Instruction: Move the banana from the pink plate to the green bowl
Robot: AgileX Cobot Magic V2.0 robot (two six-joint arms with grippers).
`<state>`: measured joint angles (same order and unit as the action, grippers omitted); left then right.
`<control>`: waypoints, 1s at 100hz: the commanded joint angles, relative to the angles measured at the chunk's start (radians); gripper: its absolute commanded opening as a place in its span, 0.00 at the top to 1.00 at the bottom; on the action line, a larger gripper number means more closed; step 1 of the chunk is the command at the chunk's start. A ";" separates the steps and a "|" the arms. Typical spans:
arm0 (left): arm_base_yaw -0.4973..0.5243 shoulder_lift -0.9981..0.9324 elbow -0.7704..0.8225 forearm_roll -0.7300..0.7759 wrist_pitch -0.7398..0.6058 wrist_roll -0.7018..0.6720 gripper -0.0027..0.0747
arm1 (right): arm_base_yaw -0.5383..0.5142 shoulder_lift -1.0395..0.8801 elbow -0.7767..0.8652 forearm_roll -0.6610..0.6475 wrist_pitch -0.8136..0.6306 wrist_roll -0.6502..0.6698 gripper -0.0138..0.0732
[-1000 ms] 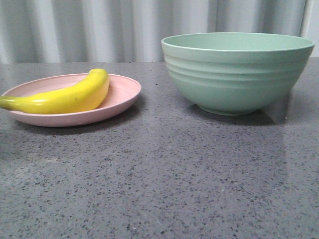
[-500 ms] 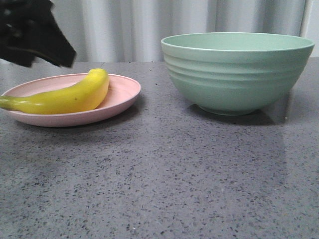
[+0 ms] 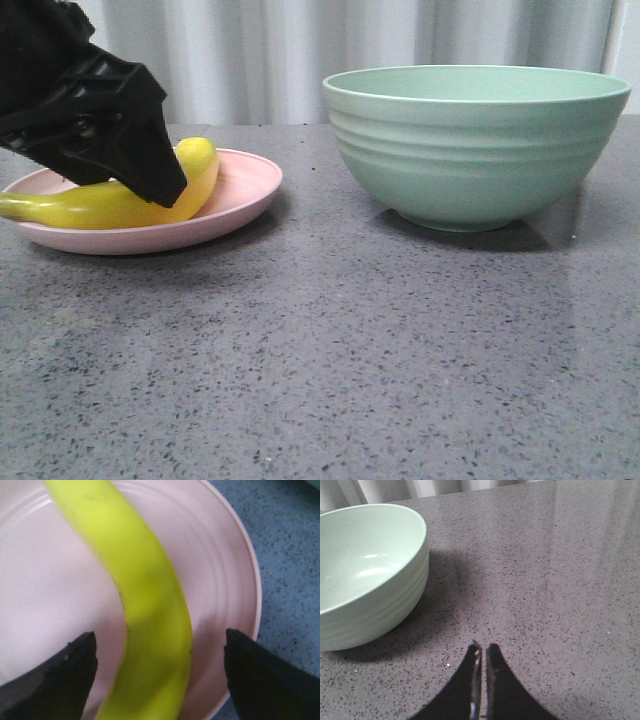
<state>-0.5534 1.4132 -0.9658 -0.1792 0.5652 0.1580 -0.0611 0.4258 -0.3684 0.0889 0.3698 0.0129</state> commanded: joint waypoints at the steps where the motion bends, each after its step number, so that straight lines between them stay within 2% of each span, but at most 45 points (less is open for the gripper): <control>1: -0.005 -0.018 -0.032 -0.008 -0.011 0.022 0.34 | 0.002 0.012 -0.034 0.001 -0.067 -0.003 0.93; 25: -0.005 0.024 -0.032 -0.010 0.003 0.027 0.35 | 0.002 0.012 -0.034 0.001 -0.067 -0.003 0.93; 36: -0.005 0.024 -0.034 -0.010 -0.003 0.027 0.41 | 0.002 0.012 -0.034 0.001 -0.072 -0.003 0.93; 48: -0.005 0.024 -0.034 -0.010 -0.007 0.027 0.61 | 0.002 0.012 -0.034 0.001 -0.086 -0.003 0.93; 53: -0.005 0.024 -0.034 -0.010 -0.007 0.027 0.74 | 0.002 0.012 -0.034 0.001 -0.080 -0.003 0.93; 57: -0.005 0.024 -0.034 -0.010 -0.007 0.027 0.80 | 0.002 0.012 -0.034 0.001 -0.080 -0.003 0.93; 59: -0.005 0.022 -0.036 -0.010 -0.007 0.027 0.87 | 0.002 0.012 -0.036 0.001 -0.077 -0.003 0.93; 67: -0.005 0.018 -0.046 -0.004 -0.004 0.028 0.99 | 0.002 0.012 -0.051 0.001 -0.041 -0.003 0.93; 92: -0.025 -0.038 -0.118 0.001 0.025 0.050 0.99 | 0.054 0.036 -0.200 0.001 0.125 -0.013 0.93; 100: -0.056 -0.066 -0.137 0.001 0.045 0.070 0.99 | 0.091 0.081 -0.269 0.028 0.187 -0.013 0.87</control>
<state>-0.5781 1.4110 -1.0523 -0.1710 0.6352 0.2048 -0.0022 0.4557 -0.5452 0.0918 0.5613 0.0110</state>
